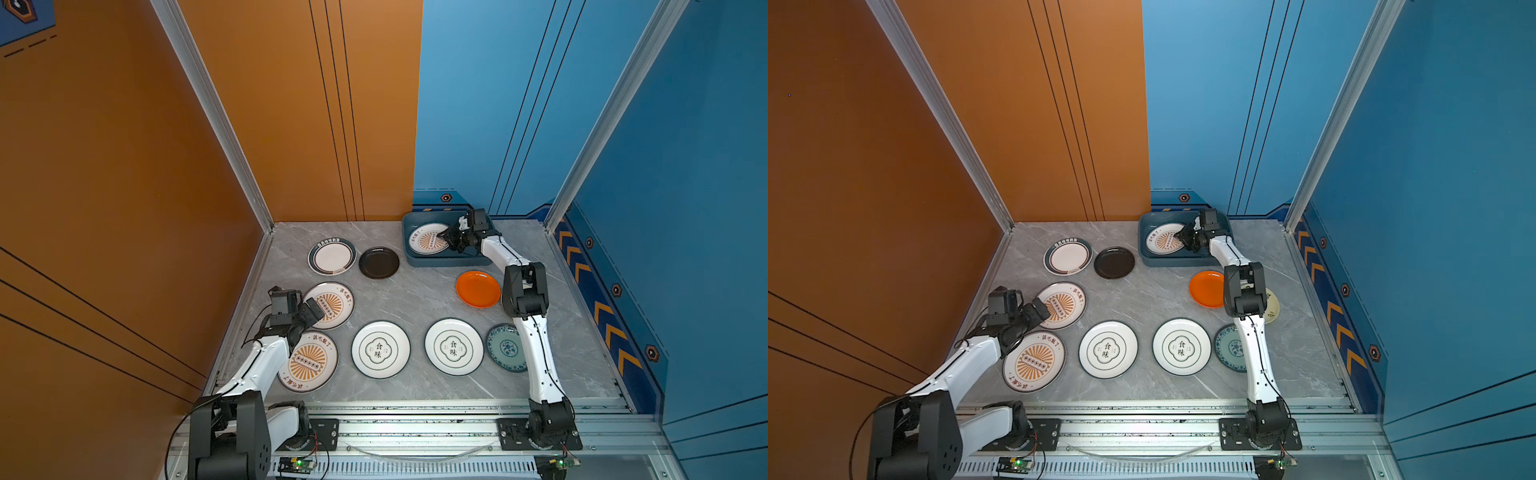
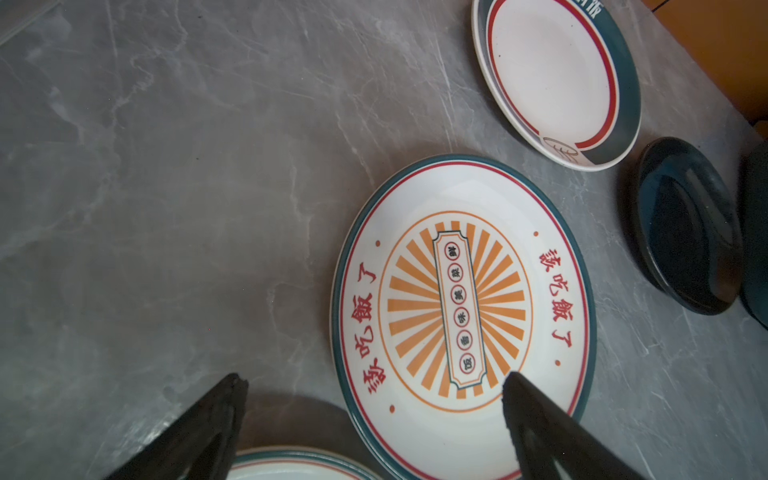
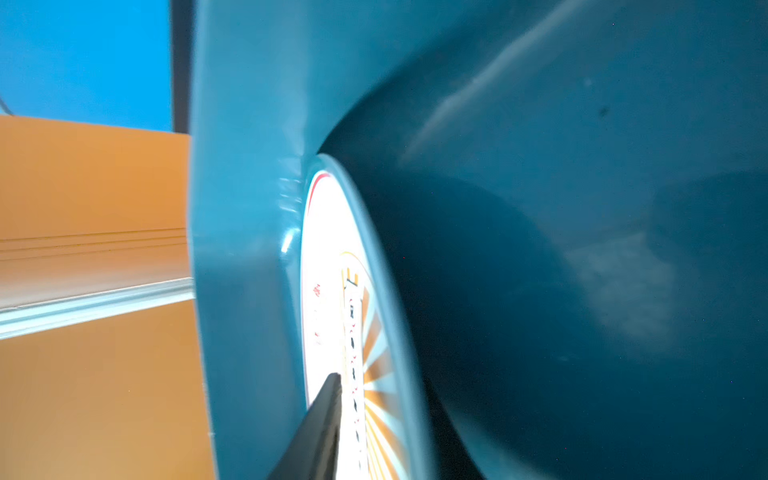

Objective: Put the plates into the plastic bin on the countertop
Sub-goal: 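Lower the plate flat into the bin and open the right gripper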

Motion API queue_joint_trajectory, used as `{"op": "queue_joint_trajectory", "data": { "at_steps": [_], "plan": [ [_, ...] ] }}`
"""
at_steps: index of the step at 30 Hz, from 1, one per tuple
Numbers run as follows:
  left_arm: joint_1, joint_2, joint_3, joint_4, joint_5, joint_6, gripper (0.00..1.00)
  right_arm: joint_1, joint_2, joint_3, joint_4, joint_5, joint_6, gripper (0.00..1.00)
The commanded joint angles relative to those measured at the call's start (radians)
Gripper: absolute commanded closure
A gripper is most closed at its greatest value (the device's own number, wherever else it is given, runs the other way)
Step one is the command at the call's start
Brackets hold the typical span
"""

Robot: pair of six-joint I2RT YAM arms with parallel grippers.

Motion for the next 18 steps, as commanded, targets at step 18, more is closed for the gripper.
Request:
{"op": "queue_joint_trajectory", "data": {
  "at_steps": [18],
  "plan": [
    [0.013,-0.011,-0.010,0.023,0.000,0.009,0.02,0.046,-0.013,0.179,-0.446,0.334,-0.323,0.47]
  ]
}}
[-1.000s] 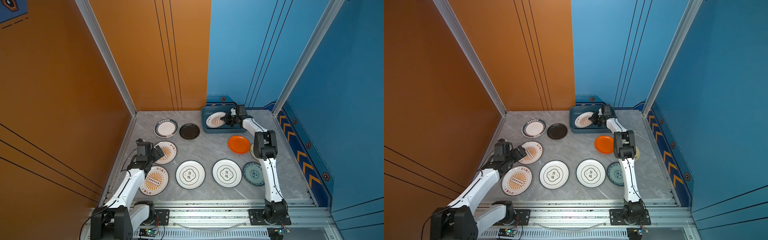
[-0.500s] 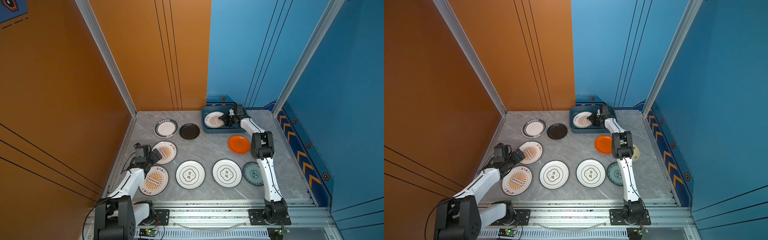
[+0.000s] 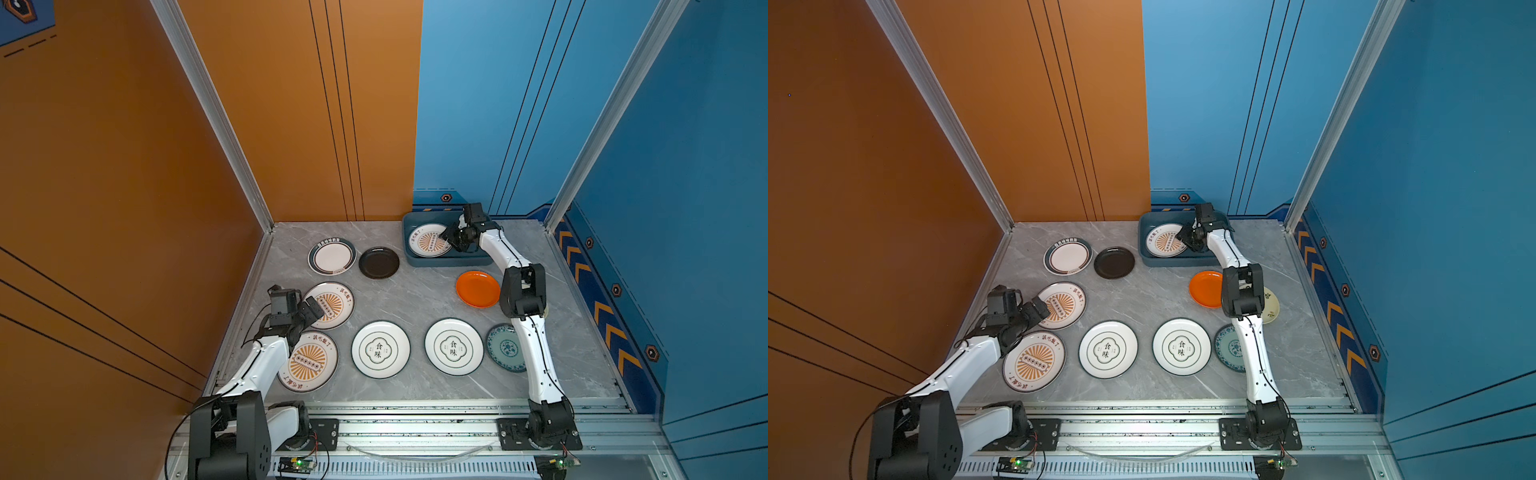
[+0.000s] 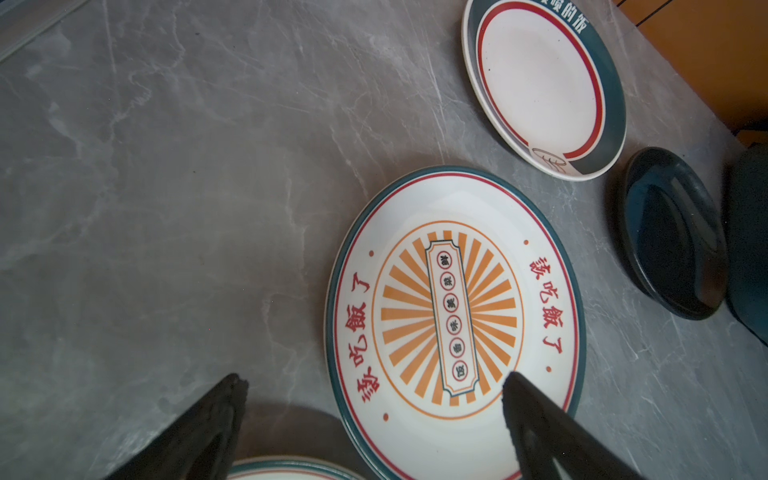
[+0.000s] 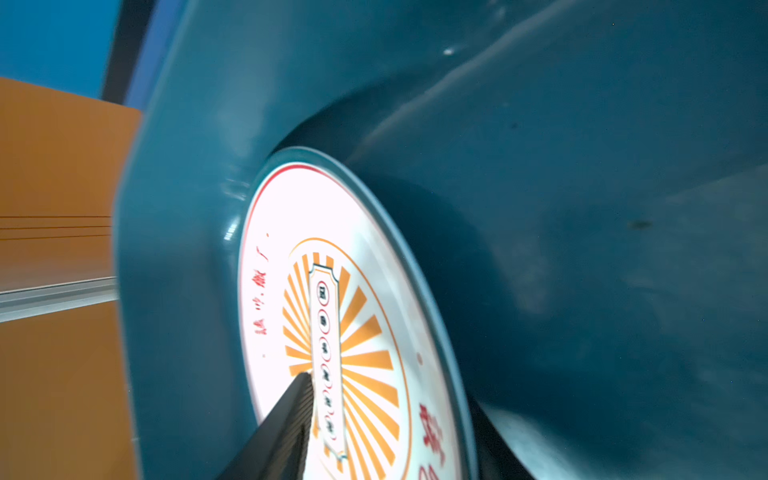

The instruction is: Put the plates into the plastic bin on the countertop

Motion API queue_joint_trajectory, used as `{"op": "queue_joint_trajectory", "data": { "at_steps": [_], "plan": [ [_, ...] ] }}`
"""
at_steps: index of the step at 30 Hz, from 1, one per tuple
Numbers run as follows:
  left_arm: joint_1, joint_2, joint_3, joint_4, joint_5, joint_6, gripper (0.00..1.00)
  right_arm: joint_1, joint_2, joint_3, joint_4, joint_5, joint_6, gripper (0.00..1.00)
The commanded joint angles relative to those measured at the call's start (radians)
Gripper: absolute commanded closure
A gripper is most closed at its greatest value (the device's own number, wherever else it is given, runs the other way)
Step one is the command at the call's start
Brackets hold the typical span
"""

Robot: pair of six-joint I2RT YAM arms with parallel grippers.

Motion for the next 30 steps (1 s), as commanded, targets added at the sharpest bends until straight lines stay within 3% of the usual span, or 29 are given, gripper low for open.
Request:
{"op": "queue_joint_trajectory", "data": {
  "at_steps": [1,6,10,14,22,30],
  "plan": [
    [0.006,-0.008,-0.010,0.006,-0.002,0.009,0.02,0.018,-0.019,0.029,-0.139,0.136,-0.119,0.47],
    [0.012,0.002,-0.002,0.007,-0.014,0.018,0.02,0.041,-0.052,0.031,-0.182,0.270,-0.208,0.46],
    [0.020,0.028,0.003,0.019,-0.025,0.027,0.02,0.081,-0.118,0.016,-0.189,0.463,-0.309,0.45],
    [0.054,0.067,0.015,0.034,0.021,0.028,0.00,0.112,-0.261,-0.111,-0.081,0.569,-0.376,0.44],
    [0.120,0.113,0.009,0.097,0.114,0.001,0.06,0.110,-0.605,-0.529,0.201,0.359,-0.320,0.44],
    [0.161,0.210,0.022,0.147,0.207,-0.017,0.17,0.113,-0.775,-0.864,0.372,0.061,-0.235,0.46]
  ]
}}
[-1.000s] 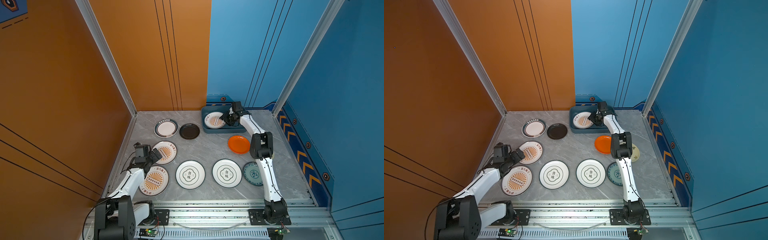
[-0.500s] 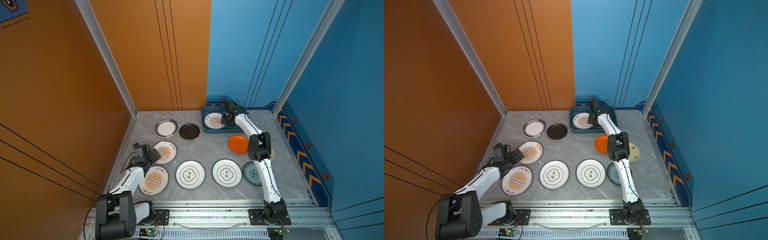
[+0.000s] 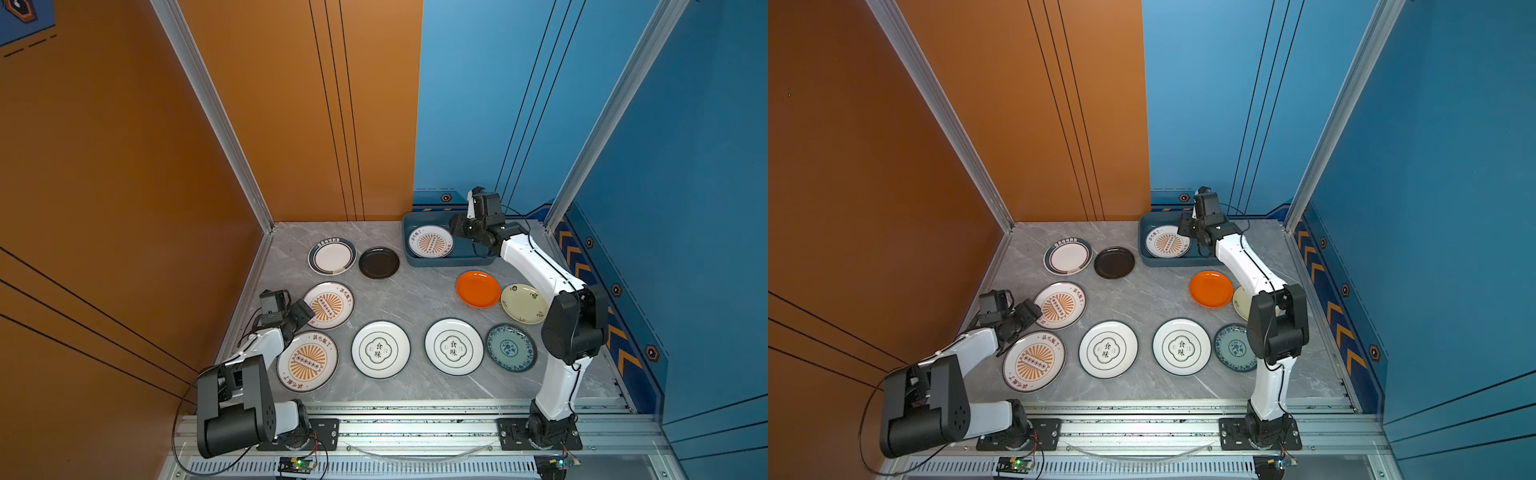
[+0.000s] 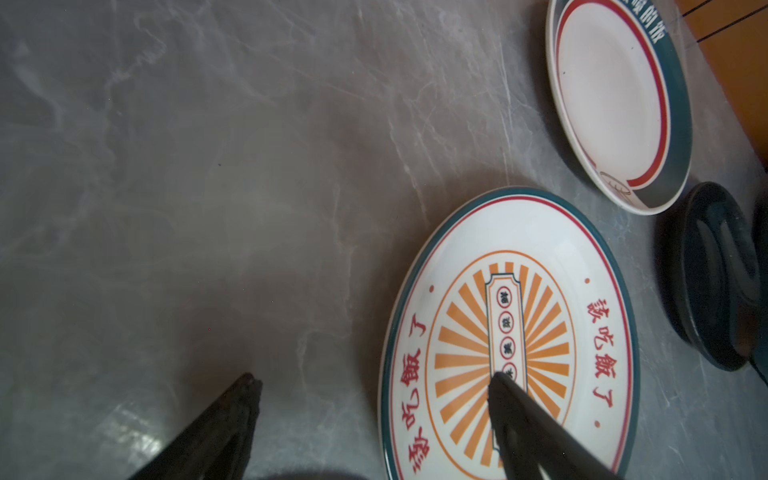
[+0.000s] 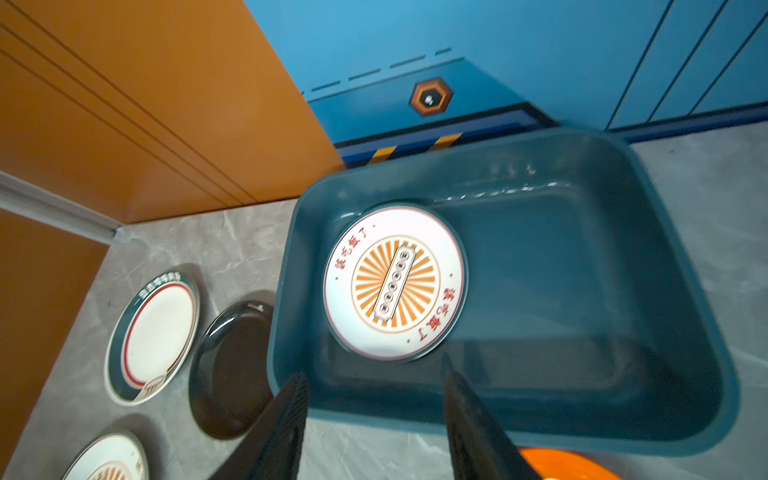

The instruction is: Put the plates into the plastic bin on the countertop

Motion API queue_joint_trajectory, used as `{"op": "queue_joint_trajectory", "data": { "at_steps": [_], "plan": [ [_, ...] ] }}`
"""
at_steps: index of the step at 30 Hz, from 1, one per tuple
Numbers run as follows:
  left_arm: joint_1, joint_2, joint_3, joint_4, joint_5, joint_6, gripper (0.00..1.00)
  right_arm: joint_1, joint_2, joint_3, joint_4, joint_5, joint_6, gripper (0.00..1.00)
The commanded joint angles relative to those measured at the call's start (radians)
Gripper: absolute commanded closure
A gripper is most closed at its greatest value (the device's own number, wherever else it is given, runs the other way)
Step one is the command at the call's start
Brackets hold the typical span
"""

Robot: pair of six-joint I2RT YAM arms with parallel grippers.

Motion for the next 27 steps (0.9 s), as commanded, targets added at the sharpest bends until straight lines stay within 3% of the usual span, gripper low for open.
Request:
{"op": "queue_joint_trajectory", "data": {
  "at_steps": [1,7,14,27],
  "plan": [
    [0.016,0.029,0.022,0.033,0.067,-0.013,0.18,0.009,-0.005,-0.111,0.090,-0.220,0.062,0.46],
    [0.026,0.038,0.022,0.047,0.080,-0.019,0.20,0.087,0.026,-0.197,0.163,-0.403,0.119,0.46],
    [0.032,0.064,0.025,0.096,0.111,-0.026,0.33,0.176,0.059,-0.234,0.220,-0.402,0.164,0.46],
    [0.039,0.181,0.071,0.151,0.227,-0.030,0.60,0.175,0.050,-0.295,0.252,-0.402,0.202,0.46]
  ]
}}
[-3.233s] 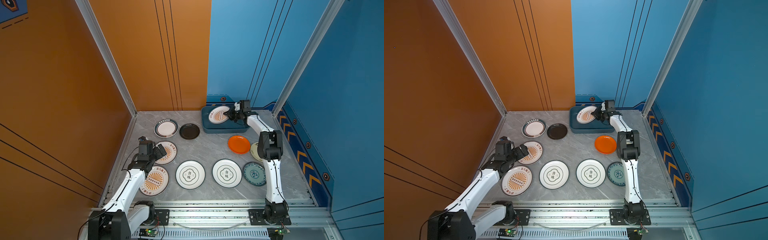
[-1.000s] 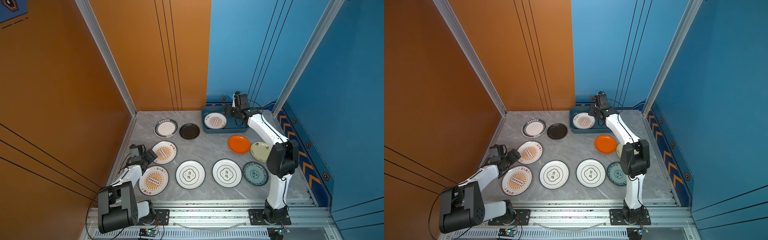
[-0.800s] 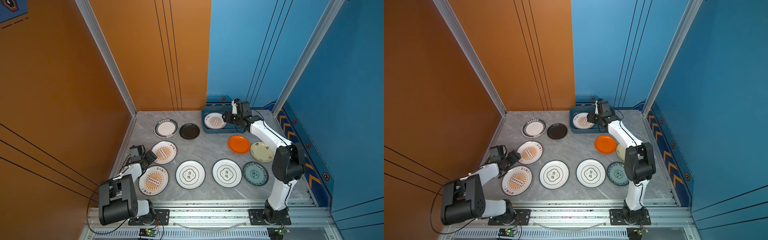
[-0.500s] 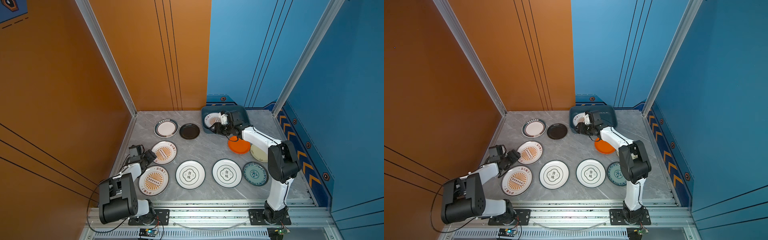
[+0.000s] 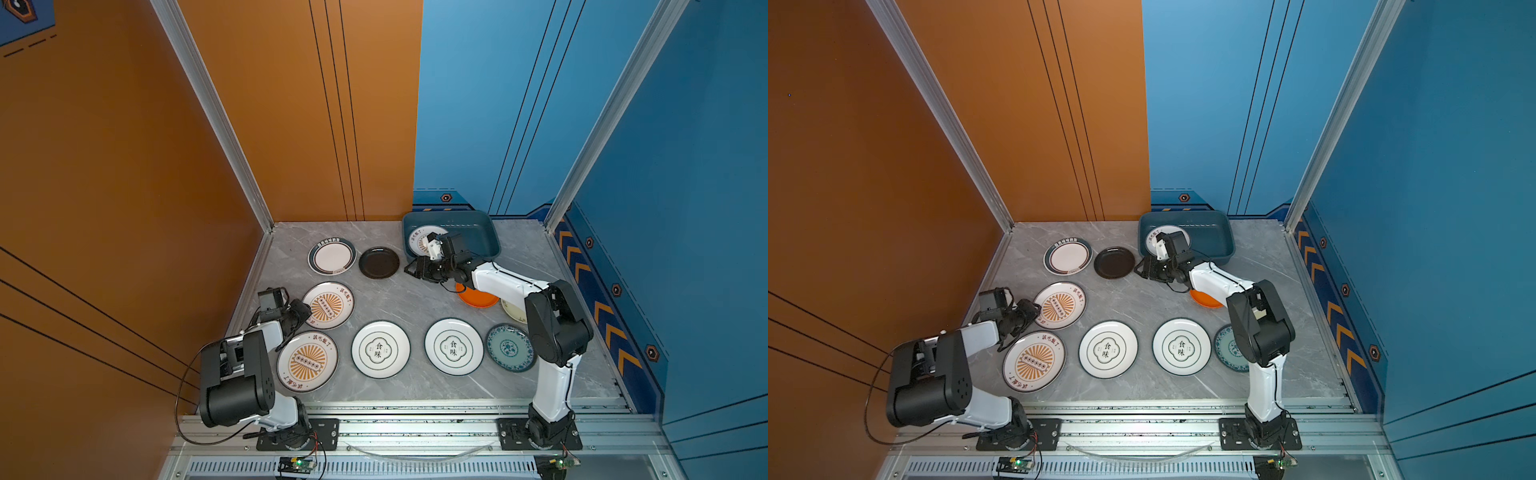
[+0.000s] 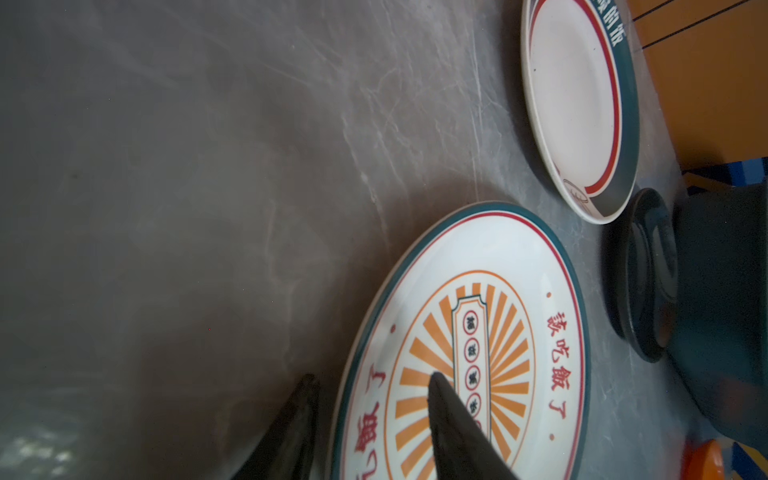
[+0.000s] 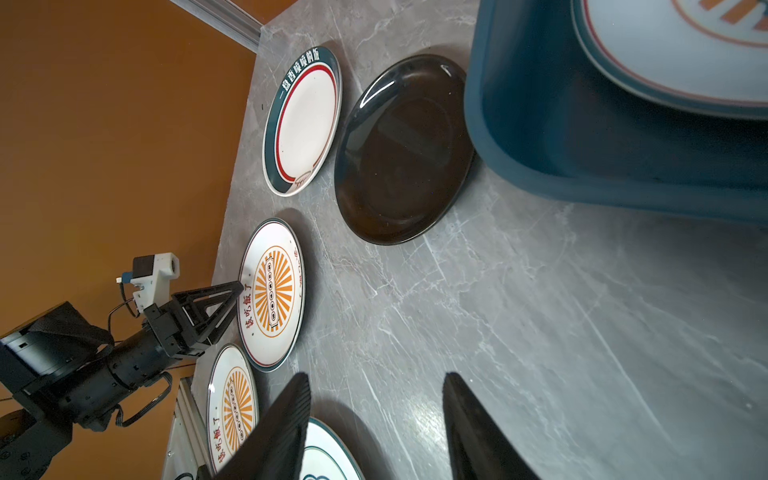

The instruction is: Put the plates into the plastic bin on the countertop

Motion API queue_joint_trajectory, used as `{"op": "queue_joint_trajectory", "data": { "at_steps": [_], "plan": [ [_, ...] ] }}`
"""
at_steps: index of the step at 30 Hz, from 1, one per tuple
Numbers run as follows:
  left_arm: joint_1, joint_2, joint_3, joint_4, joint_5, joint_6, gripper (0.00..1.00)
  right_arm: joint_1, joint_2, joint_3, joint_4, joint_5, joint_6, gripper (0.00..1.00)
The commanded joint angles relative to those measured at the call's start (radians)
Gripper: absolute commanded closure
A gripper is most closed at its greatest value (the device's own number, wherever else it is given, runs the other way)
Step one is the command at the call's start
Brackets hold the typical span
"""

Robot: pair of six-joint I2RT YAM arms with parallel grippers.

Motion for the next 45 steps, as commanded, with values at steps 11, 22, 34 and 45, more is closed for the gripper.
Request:
{"op": "queue_joint_trajectory", "data": {
  "at_steps": [11,22,34,45],
  "plan": [
    [0.009,0.040,0.029,0.025,0.078,0.000,0.82,-0.008,-0.008,-0.052,0.040,0.000,0.016,0.46],
    [-0.001,0.034,0.015,0.045,0.095,-0.003,0.91,-0.015,-0.013,-0.089,0.064,-0.009,0.029,0.46],
    [-0.061,-0.071,-0.010,0.039,0.142,-0.055,1.00,-0.037,-0.037,-0.126,0.108,-0.063,0.065,0.46],
    [-0.141,-0.169,0.000,0.019,0.174,-0.117,1.00,-0.037,-0.017,-0.172,0.308,-0.209,0.185,0.45]
  ]
}}
